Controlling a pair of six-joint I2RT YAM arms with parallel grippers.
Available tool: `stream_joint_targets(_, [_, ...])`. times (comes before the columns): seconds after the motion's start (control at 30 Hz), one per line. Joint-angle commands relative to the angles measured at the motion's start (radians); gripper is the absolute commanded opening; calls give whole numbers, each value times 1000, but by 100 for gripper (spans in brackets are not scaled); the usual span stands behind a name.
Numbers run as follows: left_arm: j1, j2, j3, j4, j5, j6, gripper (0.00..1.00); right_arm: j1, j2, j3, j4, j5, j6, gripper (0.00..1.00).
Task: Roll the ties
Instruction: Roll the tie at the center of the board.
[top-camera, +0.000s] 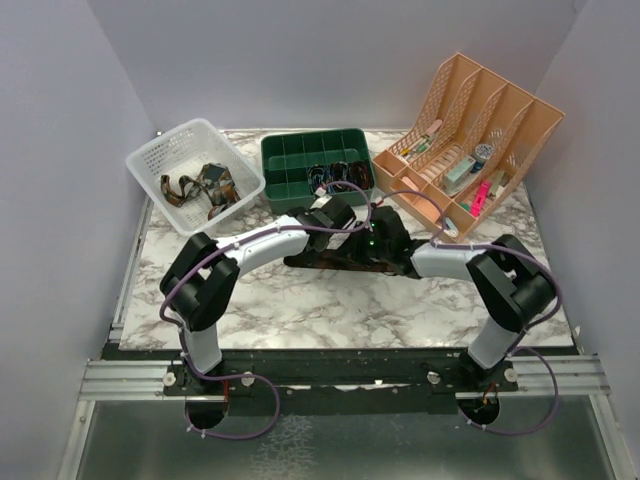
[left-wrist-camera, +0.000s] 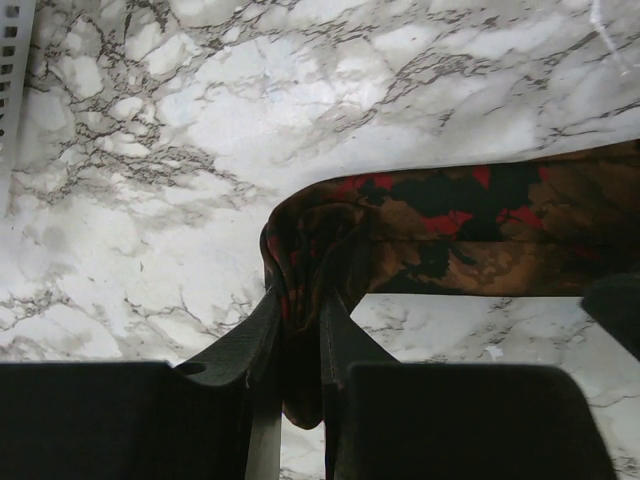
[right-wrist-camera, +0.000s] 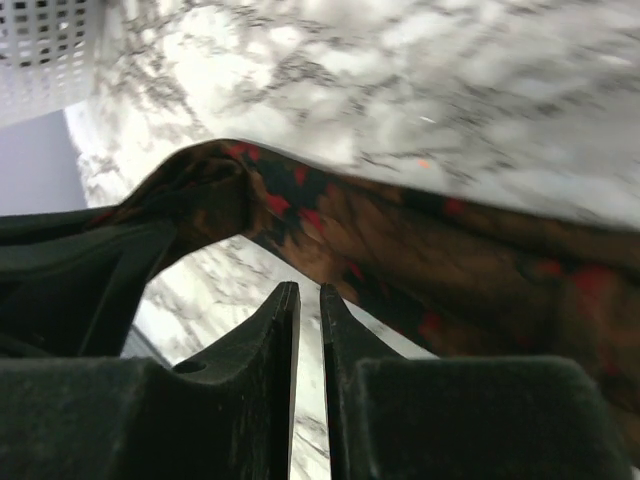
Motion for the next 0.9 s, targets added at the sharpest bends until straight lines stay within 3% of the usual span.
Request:
stream_joint_targets(0.0, [-30,45,52,-9,-30,-26,0,-5,-142,-106,-94,227,6,20])
stream_joint_targets(0.27, [-57,119,121,-28,-50,-72,0,-6,-533,-330,-159,497,35,21])
stream_joint_targets(0.53, [-81,184,170,-28,-21,-121,10,-6,-754,-347,-338,608,-10,24])
stream_joint_targets(0.77, [-86,215,201,-22,26,-132,29,-6,-797,-344,-361,629,-26,24])
stream_joint_targets(0.87, [-86,214,208,-6,45,-135,44,-6,-787,-333,-361,621,-35,24])
